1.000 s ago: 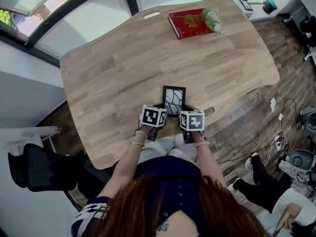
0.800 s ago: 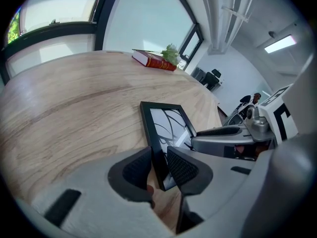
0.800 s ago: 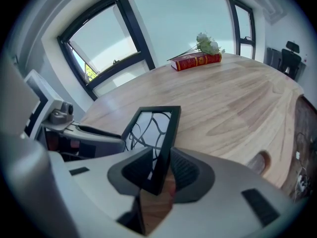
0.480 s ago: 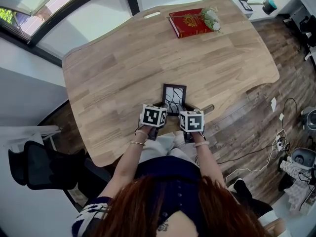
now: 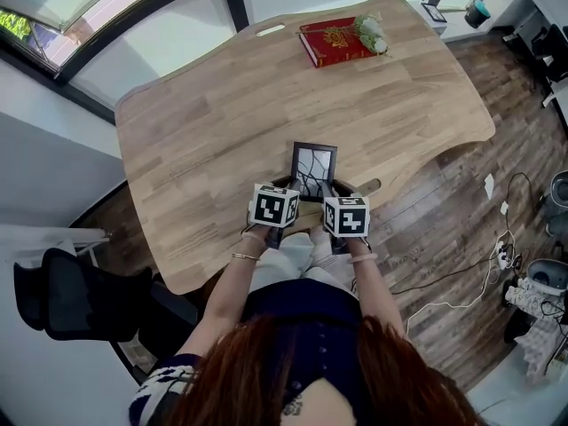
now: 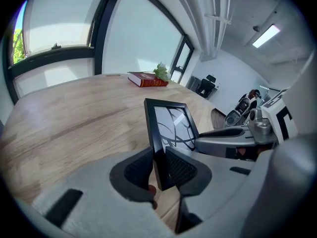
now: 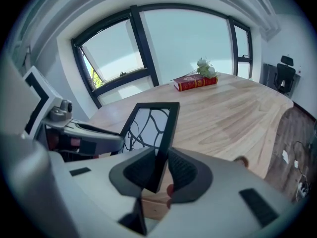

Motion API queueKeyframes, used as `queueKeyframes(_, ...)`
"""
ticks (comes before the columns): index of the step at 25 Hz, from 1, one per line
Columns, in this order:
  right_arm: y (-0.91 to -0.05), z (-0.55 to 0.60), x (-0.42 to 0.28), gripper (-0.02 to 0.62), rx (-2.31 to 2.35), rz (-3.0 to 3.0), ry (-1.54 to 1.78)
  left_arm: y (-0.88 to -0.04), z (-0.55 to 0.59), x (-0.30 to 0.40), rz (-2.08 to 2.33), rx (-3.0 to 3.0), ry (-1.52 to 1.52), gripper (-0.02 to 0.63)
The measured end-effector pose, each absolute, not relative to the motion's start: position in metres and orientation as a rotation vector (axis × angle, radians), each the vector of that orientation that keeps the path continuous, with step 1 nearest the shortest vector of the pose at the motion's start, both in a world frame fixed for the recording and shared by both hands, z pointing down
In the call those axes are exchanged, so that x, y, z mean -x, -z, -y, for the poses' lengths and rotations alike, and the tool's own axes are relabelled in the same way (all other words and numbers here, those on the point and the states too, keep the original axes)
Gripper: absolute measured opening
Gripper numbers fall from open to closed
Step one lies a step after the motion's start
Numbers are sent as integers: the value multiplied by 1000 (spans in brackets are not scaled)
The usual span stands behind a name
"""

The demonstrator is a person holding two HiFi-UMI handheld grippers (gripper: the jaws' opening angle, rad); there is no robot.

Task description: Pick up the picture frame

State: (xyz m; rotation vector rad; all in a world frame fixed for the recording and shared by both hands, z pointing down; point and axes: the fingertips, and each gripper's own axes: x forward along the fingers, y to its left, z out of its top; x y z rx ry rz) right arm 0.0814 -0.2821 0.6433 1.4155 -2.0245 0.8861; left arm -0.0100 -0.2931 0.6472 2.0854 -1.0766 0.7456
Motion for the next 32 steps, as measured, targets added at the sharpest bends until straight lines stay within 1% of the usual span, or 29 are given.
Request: queueKeyframes(32,-517,205,-104,83,-1597,2241,-588,-518,218,-11,1259,-2377,-595,92)
